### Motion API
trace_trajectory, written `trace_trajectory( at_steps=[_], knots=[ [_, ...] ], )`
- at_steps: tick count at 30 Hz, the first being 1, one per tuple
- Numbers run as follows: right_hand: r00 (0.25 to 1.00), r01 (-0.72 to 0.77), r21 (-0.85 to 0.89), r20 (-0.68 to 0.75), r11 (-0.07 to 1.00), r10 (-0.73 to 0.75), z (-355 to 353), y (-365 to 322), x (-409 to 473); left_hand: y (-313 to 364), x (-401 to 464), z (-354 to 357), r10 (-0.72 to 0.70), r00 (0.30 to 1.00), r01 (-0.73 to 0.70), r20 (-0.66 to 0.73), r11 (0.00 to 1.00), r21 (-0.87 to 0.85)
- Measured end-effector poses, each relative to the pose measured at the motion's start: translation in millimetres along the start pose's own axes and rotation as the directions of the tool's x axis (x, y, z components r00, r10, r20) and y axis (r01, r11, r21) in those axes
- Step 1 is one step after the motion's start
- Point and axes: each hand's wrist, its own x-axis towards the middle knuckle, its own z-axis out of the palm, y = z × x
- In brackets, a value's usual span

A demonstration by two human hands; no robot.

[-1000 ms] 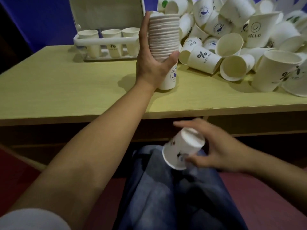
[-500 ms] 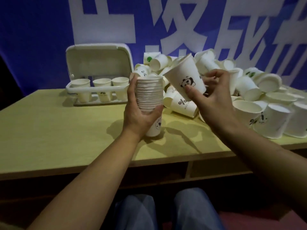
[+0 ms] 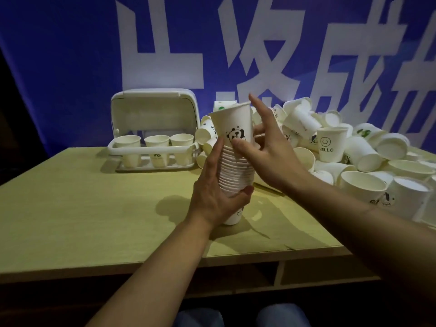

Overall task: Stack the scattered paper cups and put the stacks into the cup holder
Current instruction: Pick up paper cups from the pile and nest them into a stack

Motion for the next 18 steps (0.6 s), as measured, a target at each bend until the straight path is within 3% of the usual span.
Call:
trace_trajectory(
  at_steps=[5, 9, 13, 18],
  knots=[
    [0.999, 0.040, -0.129, -0.002, 0.991, -0.041, -9, 5, -3, 1, 1, 2, -0.042, 0.998, 0.039, -0.056, 0.998, -0.059],
    [0.987, 0.109, -0.268, 0.142, 0.957, -0.073, -19, 17, -19, 0, 3, -3, -0.075, 0.992, 0.067, -0.099, 0.994, -0.086],
    [0.975, 0.110, -0.377, 0.221, 0.920, -0.026, -41, 29, -35, 2, 1, 0, -0.042, 0.998, 0.039, -0.051, 0.998, -0.058],
    [0.982, -0.004, -0.625, 0.144, 0.781, 0.121, -94, 49, -52, 4, 0, 2, -0.057, 0.998, 0.056, -0.012, 0.992, -0.116]
  ],
)
